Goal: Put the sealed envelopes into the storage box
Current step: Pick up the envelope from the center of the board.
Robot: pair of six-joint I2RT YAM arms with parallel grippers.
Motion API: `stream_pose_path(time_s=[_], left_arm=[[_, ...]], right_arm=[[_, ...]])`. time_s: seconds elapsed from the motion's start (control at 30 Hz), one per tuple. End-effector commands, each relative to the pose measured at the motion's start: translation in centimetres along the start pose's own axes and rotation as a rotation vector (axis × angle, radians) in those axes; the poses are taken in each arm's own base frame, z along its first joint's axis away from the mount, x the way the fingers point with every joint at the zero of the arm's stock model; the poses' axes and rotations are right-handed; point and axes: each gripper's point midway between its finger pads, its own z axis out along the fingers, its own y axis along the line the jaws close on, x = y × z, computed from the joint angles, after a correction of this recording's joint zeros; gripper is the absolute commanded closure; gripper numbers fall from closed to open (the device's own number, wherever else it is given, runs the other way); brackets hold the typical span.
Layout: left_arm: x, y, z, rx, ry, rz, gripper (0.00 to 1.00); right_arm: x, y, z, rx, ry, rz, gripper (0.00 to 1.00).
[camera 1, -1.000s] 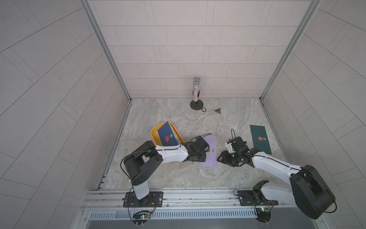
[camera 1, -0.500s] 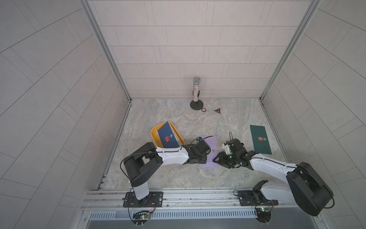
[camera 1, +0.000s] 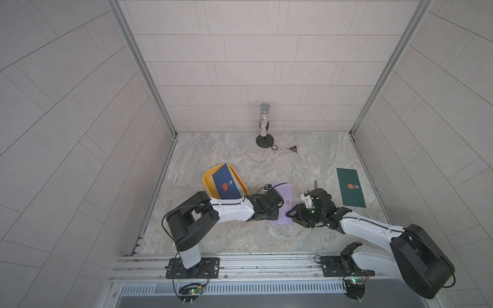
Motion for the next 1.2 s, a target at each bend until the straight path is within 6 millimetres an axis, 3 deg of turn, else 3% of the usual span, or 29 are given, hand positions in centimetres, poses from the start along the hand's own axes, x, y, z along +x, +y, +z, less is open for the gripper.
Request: stream_pose_path(time_s=[0.0,0.33,0.5,0.8,0.97,1.17], left_arm=[[5.8,4.6,1.5,-0.149,0.19,0.007,0.67],[5.9,4.6,1.6,-0.149,0.191,0.009,0.67],[5.9,4.5,1.6,-0.146,0.19,0.012,0.67],[6.0,4.6,1.7,-0.147,0.189,0.013,0.67],[6.0,4.7,1.7,-0.147,0.189,0.013,0.67],[5.7,4.5,1.4,-0.134,0.173,0.015,0.67]], right_arm=[[-1.1,4.3,-0.9,-0.19,-0.048,-0.009,0.5],[-1.5,5.6,-1.8,-0.258,-0.087,-0.063,0.54],[-2.1,3.8,-1.2,-0.161,-0.106,-0.115,0.56],[-3.6,3.0,1.2,-0.104,-0.037,-0.147,0.62],[-5.0,2.7,2.6,-0.127,-0.002,-0.113,0.74],[-5.6,2.6,2.9,-0.151,0.007,-0.121,0.95]])
